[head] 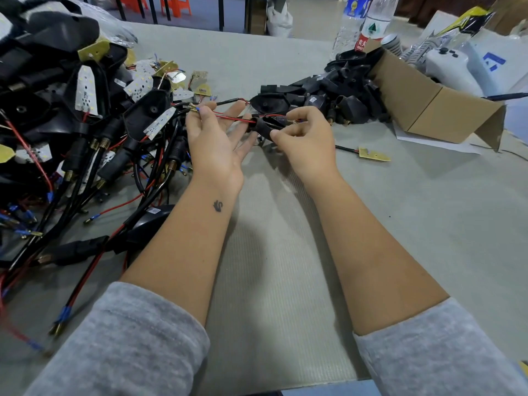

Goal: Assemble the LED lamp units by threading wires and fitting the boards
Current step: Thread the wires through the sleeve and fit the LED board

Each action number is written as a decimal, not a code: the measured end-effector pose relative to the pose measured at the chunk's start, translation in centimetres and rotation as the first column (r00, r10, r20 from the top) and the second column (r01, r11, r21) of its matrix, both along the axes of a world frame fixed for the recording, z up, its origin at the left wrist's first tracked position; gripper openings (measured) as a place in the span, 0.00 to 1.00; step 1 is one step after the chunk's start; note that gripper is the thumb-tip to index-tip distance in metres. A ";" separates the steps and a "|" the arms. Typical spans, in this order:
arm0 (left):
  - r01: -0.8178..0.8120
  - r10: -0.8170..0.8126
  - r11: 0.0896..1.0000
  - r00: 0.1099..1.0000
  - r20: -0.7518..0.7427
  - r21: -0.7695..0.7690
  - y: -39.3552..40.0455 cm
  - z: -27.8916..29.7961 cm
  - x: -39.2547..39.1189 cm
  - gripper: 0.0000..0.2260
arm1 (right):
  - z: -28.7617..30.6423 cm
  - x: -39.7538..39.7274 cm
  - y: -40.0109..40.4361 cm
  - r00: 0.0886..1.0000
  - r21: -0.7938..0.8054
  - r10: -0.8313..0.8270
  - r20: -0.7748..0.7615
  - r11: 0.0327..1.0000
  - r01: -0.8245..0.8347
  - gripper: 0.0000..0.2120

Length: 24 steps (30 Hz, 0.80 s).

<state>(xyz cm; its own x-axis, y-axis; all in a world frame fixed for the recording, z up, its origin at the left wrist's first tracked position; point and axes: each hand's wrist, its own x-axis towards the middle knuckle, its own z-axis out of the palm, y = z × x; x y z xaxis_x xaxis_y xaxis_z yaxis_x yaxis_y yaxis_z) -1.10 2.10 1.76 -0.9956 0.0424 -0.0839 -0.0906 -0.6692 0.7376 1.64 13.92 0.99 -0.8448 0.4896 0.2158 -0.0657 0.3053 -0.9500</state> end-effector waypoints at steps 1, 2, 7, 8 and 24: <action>-0.010 0.010 1.000 1.000 -0.003 -0.019 0.0 0.0 0.0 0.12 | 0.0 0.0 -0.1 1.000 0.060 0.007 0.018 0.998 -0.008 0.12; -0.022 0.022 0.999 1.000 -0.003 -0.037 0.0 -0.1 -0.1 0.12 | -0.1 0.0 -0.2 1.000 0.113 0.013 0.028 0.993 -0.016 0.12; -0.084 0.085 0.994 0.996 0.010 -0.074 0.0 -0.2 -0.3 0.12 | 0.3 0.2 0.2 0.998 0.315 -0.064 0.025 0.948 0.053 0.12; -0.088 0.089 0.993 0.996 0.011 -0.074 0.1 -0.1 -0.3 0.13 | 0.2 0.1 0.5 0.991 0.424 -0.118 0.060 0.902 0.082 0.15; 0.154 -0.179 0.933 0.983 -0.047 -0.326 1.4 0.0 0.5 0.09 | -0.3 -0.4 0.6 0.995 0.640 -0.086 0.053 0.768 0.032 0.14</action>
